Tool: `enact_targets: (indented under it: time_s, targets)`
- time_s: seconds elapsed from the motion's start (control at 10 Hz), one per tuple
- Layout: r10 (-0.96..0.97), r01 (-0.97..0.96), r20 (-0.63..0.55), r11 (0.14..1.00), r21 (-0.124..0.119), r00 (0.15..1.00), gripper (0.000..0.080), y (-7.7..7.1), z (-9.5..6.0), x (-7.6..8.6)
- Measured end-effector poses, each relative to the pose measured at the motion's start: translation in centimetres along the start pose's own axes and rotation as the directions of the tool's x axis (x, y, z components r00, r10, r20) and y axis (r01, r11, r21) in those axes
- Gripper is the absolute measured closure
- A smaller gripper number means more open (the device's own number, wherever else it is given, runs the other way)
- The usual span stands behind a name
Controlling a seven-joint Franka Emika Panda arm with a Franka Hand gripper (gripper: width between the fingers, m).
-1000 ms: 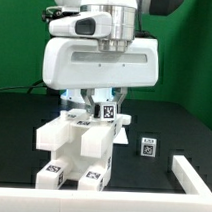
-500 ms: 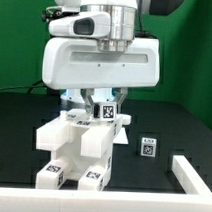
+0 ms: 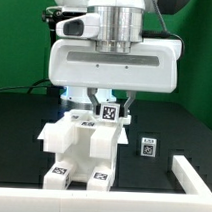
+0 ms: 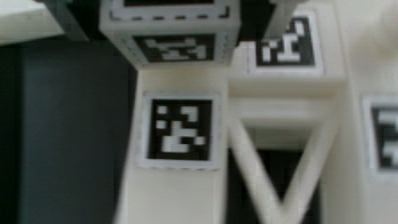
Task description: Assemble chair
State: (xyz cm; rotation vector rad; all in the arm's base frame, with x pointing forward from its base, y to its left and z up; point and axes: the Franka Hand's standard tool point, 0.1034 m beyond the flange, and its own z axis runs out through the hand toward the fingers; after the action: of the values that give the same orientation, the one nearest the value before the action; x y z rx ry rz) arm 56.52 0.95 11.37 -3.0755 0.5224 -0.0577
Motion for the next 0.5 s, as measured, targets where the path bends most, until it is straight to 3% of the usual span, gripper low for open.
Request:
enact_targets:
  time_s: [0.2, 0.3, 0.4, 0.5]
  targets:
    - [0.223, -0.223, 0.006, 0.974, 0.040, 0.975, 0.0522, -0.09, 0.03, 0.17]
    - [0.258, -0.258, 0.007, 0.965, 0.041, 0.966, 0.0522, -0.17, 0.02, 0.17]
    - [0.242, -0.242, 0.007, 0.969, 0.041, 0.970, 0.0435, -0.16, 0.04, 0.17]
    - [0.221, -0.221, 0.006, 0.974, 0.041, 0.975, 0.0435, -0.15, 0.05, 0.16]
